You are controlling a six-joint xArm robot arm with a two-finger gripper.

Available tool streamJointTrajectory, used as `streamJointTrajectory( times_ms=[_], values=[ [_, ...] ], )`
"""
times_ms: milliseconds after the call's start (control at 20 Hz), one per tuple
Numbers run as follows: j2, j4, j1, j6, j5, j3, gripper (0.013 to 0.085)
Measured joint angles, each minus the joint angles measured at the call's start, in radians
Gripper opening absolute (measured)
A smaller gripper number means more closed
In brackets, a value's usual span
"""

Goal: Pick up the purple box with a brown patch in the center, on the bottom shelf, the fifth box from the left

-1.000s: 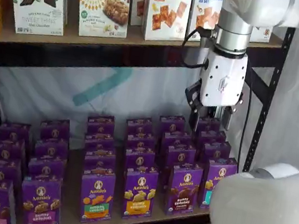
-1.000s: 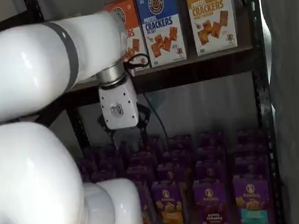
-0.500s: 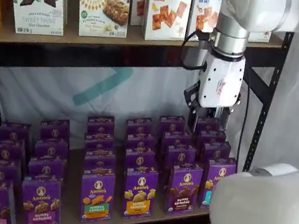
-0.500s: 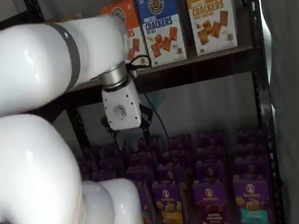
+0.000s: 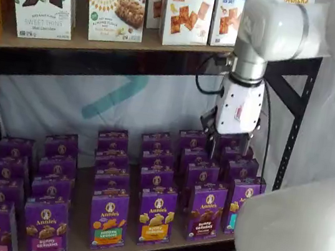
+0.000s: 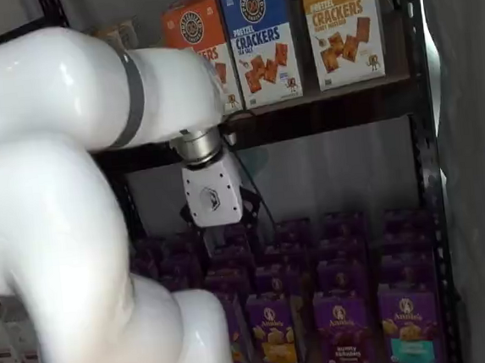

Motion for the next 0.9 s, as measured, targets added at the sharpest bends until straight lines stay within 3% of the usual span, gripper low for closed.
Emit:
streamJointTrajectory(
  times_ms=[400,600,900],
  values=[
    [0.193,-0.004,-0.037,-0.035,-0.187,0.022,0.0850],
    [0.323,-0.037,-0.054,-0.030,-0.299,0.017,0.0850],
    [0.560,-0.025,-0.114,-0.095,-0.499,-0.025,0.0850]
  ],
)
